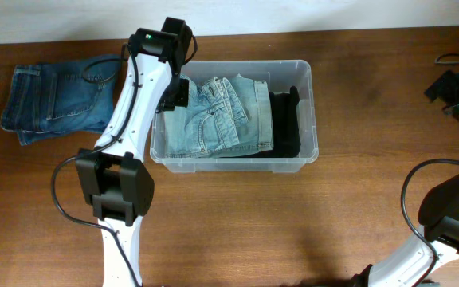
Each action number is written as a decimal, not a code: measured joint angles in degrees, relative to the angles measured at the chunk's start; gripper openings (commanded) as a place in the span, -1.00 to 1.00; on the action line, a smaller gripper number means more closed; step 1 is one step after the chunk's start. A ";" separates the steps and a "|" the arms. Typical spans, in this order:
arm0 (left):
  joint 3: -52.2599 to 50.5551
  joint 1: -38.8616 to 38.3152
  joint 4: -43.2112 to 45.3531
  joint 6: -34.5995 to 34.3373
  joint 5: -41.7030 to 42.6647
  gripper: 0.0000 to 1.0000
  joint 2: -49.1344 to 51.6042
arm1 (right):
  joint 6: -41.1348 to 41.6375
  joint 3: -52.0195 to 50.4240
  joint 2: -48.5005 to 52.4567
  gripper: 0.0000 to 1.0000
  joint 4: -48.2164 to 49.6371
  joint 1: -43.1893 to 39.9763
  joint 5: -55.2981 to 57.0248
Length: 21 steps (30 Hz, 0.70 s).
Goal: Pack container
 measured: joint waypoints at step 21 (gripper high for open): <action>0.00 0.00 0.66 -1.05 0.00 -0.99 0.02 | -0.04 0.00 0.00 0.97 0.00 -0.02 0.02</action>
